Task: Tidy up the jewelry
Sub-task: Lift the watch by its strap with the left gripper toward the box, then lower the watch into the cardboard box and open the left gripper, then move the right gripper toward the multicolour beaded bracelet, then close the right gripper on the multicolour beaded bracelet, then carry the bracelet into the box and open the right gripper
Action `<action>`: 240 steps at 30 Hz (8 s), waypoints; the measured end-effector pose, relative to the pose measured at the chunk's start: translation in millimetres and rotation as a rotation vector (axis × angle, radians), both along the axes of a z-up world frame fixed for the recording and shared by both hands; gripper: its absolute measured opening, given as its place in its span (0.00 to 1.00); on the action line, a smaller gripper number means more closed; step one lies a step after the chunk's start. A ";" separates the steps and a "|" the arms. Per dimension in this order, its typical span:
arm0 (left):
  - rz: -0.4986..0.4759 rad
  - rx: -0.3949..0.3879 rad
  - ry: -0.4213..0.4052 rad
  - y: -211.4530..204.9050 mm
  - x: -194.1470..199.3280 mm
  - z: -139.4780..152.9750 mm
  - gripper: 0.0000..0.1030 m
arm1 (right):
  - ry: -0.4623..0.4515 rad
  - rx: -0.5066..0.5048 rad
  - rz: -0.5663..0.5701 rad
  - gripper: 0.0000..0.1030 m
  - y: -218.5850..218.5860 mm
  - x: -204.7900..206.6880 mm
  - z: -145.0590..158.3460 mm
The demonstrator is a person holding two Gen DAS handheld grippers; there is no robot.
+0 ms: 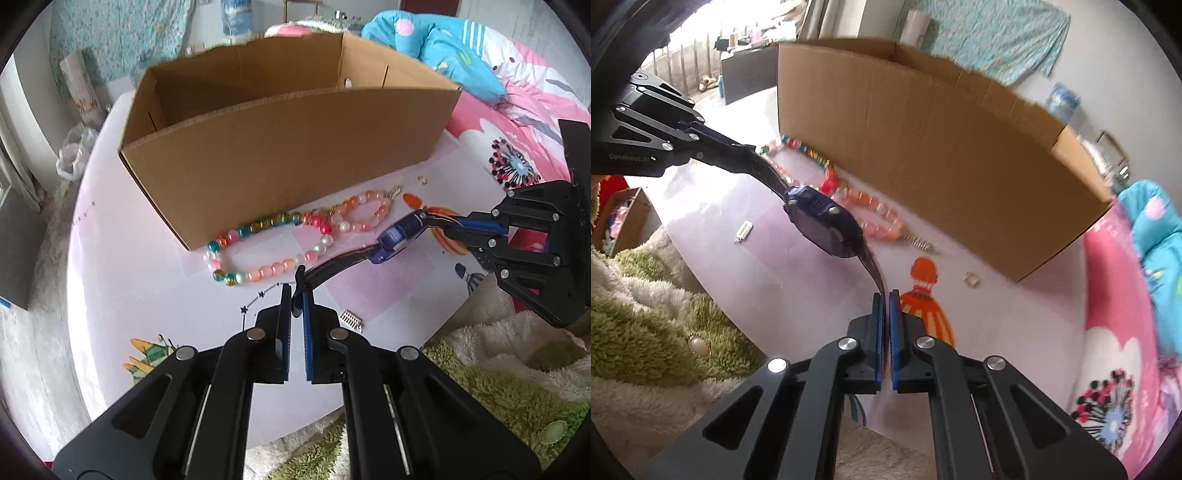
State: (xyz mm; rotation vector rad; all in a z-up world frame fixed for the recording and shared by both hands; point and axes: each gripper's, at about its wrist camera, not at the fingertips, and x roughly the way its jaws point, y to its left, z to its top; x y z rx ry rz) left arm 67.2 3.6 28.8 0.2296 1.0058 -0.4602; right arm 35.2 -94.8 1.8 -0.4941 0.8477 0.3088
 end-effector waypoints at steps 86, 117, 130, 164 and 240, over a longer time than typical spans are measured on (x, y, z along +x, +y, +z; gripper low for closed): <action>0.446 0.077 0.094 61.4 34.5 -52.6 0.93 | 0.050 0.299 -0.356 0.94 -6.4 62.6 25.3; 0.337 -0.218 -0.030 70.1 31.5 -29.4 0.46 | 0.105 0.360 -0.294 0.94 43.4 77.7 15.8; 0.303 -0.124 0.052 40.2 51.5 -43.3 0.10 | 0.087 0.389 -0.307 0.94 37.4 70.3 21.7; 0.340 -0.211 0.126 87.6 42.0 -45.5 0.09 | 0.351 0.456 -0.184 0.27 101.7 122.0 -26.6; 0.047 -0.271 -0.228 6.0 116.8 126.8 0.08 | 0.178 0.620 -0.087 0.10 30.9 203.1 110.3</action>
